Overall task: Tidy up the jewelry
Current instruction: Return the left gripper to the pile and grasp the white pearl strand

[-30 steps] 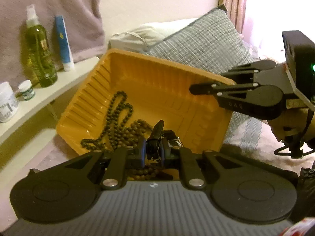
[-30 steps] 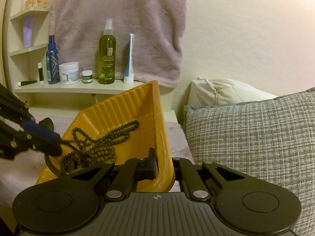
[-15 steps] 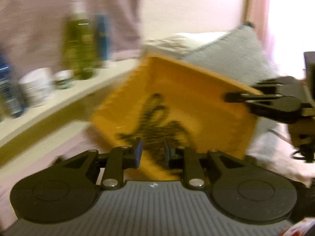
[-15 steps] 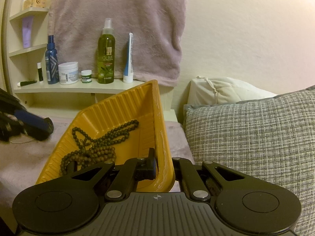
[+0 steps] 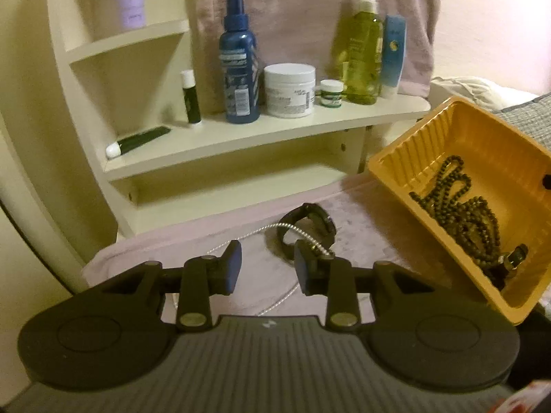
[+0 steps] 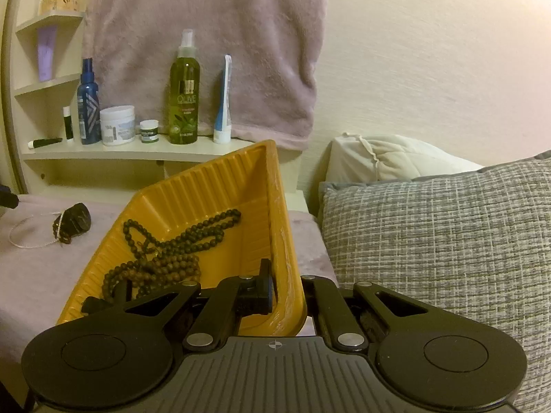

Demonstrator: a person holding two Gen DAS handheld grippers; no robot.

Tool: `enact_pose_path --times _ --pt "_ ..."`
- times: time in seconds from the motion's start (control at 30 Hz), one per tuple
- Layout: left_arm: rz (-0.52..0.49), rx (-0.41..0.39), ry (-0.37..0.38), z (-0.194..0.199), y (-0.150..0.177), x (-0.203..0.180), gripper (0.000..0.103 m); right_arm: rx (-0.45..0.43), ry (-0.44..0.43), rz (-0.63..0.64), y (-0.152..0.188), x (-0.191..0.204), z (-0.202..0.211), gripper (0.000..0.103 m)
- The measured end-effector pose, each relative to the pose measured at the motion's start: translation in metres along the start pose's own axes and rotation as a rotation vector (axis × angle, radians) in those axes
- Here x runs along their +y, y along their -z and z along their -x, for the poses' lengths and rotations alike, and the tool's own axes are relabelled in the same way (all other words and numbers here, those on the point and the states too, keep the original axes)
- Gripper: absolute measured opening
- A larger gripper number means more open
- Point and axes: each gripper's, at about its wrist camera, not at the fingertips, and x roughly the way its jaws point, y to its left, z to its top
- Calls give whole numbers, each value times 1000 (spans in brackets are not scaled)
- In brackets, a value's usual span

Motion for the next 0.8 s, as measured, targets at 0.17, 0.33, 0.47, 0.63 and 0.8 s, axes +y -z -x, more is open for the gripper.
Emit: enact_pose_path --times 0.17,0.33,0.47,0.63,0.8 --pt "35 7 26 -12 13 -11 30 3 2 6 0 0 0 5" --pt "70 1 54 -26 15 -27 30 4 2 10 0 -1 0 5" --pt "93 1 56 -37 13 -35 27 5 2 9 0 -1 0 5" --pt "106 39 43 -53 12 -43 15 5 2 9 0 -1 0 5" --pt "95 57 25 -64 13 -50 13 5 2 10 0 -1 -1 5"
